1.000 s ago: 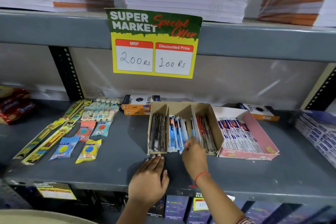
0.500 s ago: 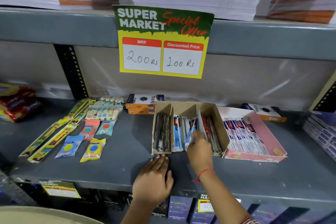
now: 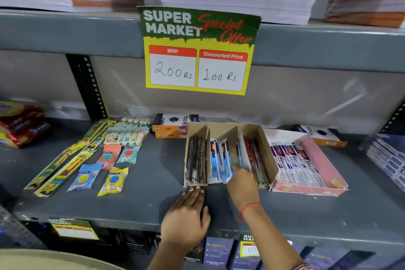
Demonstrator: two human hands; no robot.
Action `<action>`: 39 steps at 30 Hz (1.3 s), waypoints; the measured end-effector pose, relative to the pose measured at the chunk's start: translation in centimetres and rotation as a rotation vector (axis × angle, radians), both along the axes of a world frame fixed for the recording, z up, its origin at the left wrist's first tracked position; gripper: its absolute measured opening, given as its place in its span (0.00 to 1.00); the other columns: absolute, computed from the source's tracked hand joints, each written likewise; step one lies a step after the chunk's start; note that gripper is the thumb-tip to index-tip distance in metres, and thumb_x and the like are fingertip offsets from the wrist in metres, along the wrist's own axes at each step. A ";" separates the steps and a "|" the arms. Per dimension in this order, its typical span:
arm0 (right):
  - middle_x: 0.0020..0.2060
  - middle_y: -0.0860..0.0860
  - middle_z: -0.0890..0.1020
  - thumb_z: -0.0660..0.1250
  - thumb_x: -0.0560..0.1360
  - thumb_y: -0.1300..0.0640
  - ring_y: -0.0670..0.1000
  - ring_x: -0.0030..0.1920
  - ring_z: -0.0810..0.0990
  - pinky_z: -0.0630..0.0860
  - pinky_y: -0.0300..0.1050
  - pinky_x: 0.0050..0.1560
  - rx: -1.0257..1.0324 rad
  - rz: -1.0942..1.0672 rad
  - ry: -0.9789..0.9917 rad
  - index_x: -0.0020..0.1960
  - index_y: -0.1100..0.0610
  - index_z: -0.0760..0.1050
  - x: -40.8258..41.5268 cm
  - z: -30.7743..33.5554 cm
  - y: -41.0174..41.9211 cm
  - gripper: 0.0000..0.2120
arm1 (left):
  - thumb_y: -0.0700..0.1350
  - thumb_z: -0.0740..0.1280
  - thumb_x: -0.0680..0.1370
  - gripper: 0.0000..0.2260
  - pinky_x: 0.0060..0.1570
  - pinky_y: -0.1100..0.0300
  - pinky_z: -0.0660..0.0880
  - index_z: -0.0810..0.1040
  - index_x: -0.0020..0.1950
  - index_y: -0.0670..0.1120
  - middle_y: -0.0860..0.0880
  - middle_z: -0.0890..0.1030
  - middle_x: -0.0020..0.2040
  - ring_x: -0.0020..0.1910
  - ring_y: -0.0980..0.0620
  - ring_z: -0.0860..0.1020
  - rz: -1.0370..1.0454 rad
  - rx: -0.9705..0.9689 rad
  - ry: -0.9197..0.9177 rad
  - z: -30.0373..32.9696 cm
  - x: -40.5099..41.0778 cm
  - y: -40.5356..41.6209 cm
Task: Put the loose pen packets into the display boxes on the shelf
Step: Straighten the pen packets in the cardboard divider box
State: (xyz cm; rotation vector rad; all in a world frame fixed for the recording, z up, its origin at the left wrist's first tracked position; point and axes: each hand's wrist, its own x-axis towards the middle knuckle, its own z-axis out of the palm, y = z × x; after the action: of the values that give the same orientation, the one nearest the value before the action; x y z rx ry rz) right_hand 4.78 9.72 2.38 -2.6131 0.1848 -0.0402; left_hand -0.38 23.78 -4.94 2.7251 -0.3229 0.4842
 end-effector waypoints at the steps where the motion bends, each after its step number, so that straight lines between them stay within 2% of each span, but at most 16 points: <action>1: 0.52 0.63 0.82 0.53 0.73 0.73 0.61 0.52 0.82 0.80 0.50 0.50 -0.020 -0.002 -0.003 0.66 0.63 0.70 0.0 0.0 -0.1 0.22 | 0.50 0.57 0.71 0.20 0.51 0.55 0.75 0.83 0.51 0.42 0.46 0.84 0.50 0.49 0.50 0.81 0.001 0.000 -0.001 0.0 0.0 0.0; 8: 0.60 0.59 0.77 0.54 0.77 0.69 0.57 0.56 0.82 0.79 0.48 0.54 -0.329 0.080 0.018 0.68 0.63 0.66 -0.4 0.6 0.2 0.19 | 0.50 0.57 0.71 0.21 0.51 0.55 0.75 0.83 0.51 0.42 0.46 0.84 0.50 0.49 0.50 0.81 -0.001 0.007 -0.004 0.2 -0.1 0.0; 11: 0.61 0.58 0.75 0.55 0.75 0.68 0.57 0.54 0.82 0.79 0.48 0.50 -0.372 0.170 0.013 0.63 0.62 0.70 -0.4 0.8 0.9 0.17 | 0.50 0.57 0.71 0.21 0.51 0.55 0.75 0.83 0.52 0.42 0.46 0.84 0.50 0.49 0.50 0.81 0.000 0.007 0.002 0.2 0.0 0.0; 14: 0.61 0.57 0.75 0.56 0.76 0.64 0.58 0.56 0.80 0.78 0.49 0.52 -0.412 0.224 0.088 0.61 0.61 0.72 -0.3 0.6 1.1 0.16 | 0.50 0.57 0.71 0.21 0.50 0.55 0.76 0.83 0.52 0.42 0.45 0.84 0.50 0.49 0.49 0.81 -0.007 0.010 0.005 0.1 0.0 0.1; 19: 0.60 0.57 0.76 0.55 0.77 0.69 0.57 0.55 0.82 0.78 0.48 0.51 -0.435 0.233 0.068 0.58 0.62 0.75 -0.8 -0.4 0.7 0.15 | 0.50 0.57 0.70 0.21 0.47 0.55 0.77 0.83 0.51 0.41 0.45 0.84 0.49 0.48 0.49 0.82 -0.006 0.008 0.003 0.3 0.0 0.0; 25: 0.57 0.58 0.80 0.54 0.78 0.67 0.58 0.56 0.82 0.78 0.48 0.53 -0.289 0.123 0.056 0.59 0.63 0.73 -1.0 -0.4 0.5 0.14 | 0.50 0.57 0.70 0.21 0.47 0.56 0.77 0.83 0.50 0.42 0.45 0.84 0.49 0.48 0.50 0.82 -0.002 0.026 0.013 0.4 -0.1 0.0; 28: 0.47 0.61 0.82 0.56 0.78 0.62 0.60 0.53 0.82 0.79 0.49 0.50 -0.007 0.003 0.041 0.51 0.63 0.75 -0.4 0.1 0.2 0.10 | 0.51 0.57 0.70 0.21 0.47 0.57 0.77 0.83 0.50 0.42 0.46 0.84 0.49 0.48 0.50 0.82 -0.007 0.022 0.024 0.5 -0.1 0.0; 30: 0.44 0.63 0.82 0.57 0.76 0.64 0.62 0.49 0.83 0.79 0.50 0.49 0.166 -0.075 0.039 0.46 0.65 0.75 0.2 0.3 0.0 0.09 | 0.51 0.56 0.70 0.21 0.47 0.58 0.77 0.83 0.51 0.42 0.46 0.84 0.49 0.48 0.51 0.82 -0.009 0.022 0.027 0.6 -0.1 0.0; 32: 0.42 0.64 0.83 0.56 0.74 0.67 0.60 0.40 0.82 0.82 0.50 0.47 0.310 -0.129 0.087 0.40 0.65 0.74 0.7 0.1 -0.2 0.10 | 0.51 0.56 0.71 0.21 0.47 0.58 0.77 0.83 0.51 0.43 0.47 0.84 0.49 0.48 0.51 0.82 -0.012 0.023 0.031 0.7 -0.1 0.0; 34: 0.40 0.61 0.84 0.57 0.74 0.67 0.53 0.31 0.79 0.82 0.47 0.40 0.290 -0.091 0.171 0.33 0.62 0.70 0.9 -0.5 -0.3 0.11 | 0.51 0.56 0.71 0.21 0.47 0.58 0.77 0.83 0.51 0.43 0.47 0.84 0.49 0.48 0.51 0.81 -0.011 0.027 0.033 0.6 -0.2 0.1; 35: 0.43 0.61 0.84 0.58 0.74 0.67 0.53 0.32 0.79 0.82 0.46 0.38 0.240 -0.078 0.180 0.33 0.62 0.70 1.0 -0.8 -0.3 0.11 | 0.51 0.56 0.71 0.21 0.47 0.58 0.77 0.83 0.51 0.43 0.47 0.84 0.49 0.49 0.51 0.81 -0.011 0.029 0.036 0.6 -0.1 0.1; 36: 0.46 0.63 0.84 0.58 0.74 0.67 0.56 0.37 0.82 0.82 0.47 0.41 0.216 -0.079 0.155 0.36 0.63 0.71 0.9 -0.9 -0.2 0.09 | 0.51 0.56 0.71 0.21 0.46 0.58 0.77 0.83 0.51 0.43 0.47 0.84 0.49 0.49 0.51 0.81 -0.010 0.029 0.040 0.6 -0.1 0.1; 37: 0.47 0.64 0.84 0.57 0.75 0.67 0.59 0.44 0.84 0.82 0.49 0.45 0.196 -0.085 0.121 0.42 0.64 0.73 0.5 -0.5 0.0 0.07 | 0.51 0.56 0.71 0.21 0.46 0.58 0.77 0.83 0.51 0.43 0.47 0.84 0.49 0.48 0.51 0.82 -0.010 0.029 0.043 0.6 -0.1 0.1; 39: 0.49 0.63 0.83 0.56 0.76 0.66 0.61 0.50 0.83 0.80 0.50 0.48 0.057 -0.049 0.044 0.56 0.65 0.72 0.1 -0.3 0.3 0.11 | 0.51 0.56 0.70 0.21 0.46 0.58 0.77 0.83 0.51 0.43 0.47 0.84 0.49 0.48 0.50 0.82 -0.009 0.024 0.039 0.8 -0.1 0.0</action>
State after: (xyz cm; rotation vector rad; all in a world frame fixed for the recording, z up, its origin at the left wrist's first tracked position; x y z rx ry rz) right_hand 4.86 10.07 2.10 -2.5537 0.2619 0.0050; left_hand -0.45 23.77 -4.19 2.7514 -0.3321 0.4271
